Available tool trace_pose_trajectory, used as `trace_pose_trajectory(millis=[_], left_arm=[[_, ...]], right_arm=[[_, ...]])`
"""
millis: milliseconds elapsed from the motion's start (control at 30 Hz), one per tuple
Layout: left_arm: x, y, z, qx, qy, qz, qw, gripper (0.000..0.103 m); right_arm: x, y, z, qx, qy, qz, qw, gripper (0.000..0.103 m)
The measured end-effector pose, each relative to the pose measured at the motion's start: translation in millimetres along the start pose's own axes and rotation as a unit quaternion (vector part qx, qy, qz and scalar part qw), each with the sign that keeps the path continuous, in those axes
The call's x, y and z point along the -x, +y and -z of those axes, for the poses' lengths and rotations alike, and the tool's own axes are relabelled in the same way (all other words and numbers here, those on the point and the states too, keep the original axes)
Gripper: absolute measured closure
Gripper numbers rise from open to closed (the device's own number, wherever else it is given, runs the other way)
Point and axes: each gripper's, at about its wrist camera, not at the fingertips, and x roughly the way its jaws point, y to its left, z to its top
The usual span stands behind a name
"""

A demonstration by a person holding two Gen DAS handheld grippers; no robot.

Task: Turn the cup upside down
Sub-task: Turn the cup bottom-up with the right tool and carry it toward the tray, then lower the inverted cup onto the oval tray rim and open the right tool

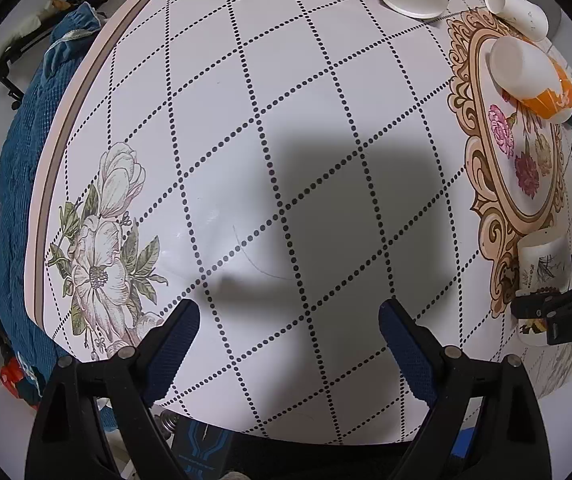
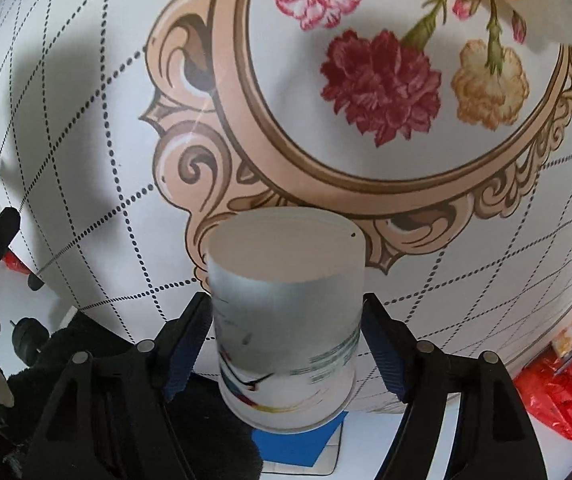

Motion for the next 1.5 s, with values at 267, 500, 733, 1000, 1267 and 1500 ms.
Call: trace_pose_trajectory(millis=[267, 500, 733, 1000, 1267, 1500], left_arm=[[7.6, -6.0, -0.7, -0.002, -0.003, -0.001, 1.0000, 0.011], [14.3, -5.3, 4.4, -0.004, -0.006, -0.003, 1.0000, 0.011], [17.9, -7.9, 7.4, -0.001, -0.005, -0.002, 1.0000, 0.011], [18.8, -20.1, 2.8, -0.009, -0.003, -0.010, 0.9999, 0.011], [34.8, -34.6, 1.8, -0.027, -0.017, -0.022, 0.9992, 0.011], [63.5, -49.2, 5.1, -0.042, -0.045, -0.011, 0.9980, 0.011]], right_arm=[[51.2, -0.1, -15.7, 0.002, -0.026, 0.015, 1.000, 0.033], [85.2, -3.2, -13.8, 0.001, -0.057, 0.015, 0.998, 0.040], [127.7, -2.6, 15.4, -0.020, -0.191, 0.009, 0.981, 0.040], [153.0, -5.5, 62.2, -0.090, -0.413, -0.026, 0.906, 0.040], [119.8, 11.8, 97.3, -0.082, -0.476, -0.005, 0.876, 0.039], [103.7, 14.0, 98.2, -0.100, -0.443, -0.015, 0.891, 0.035]])
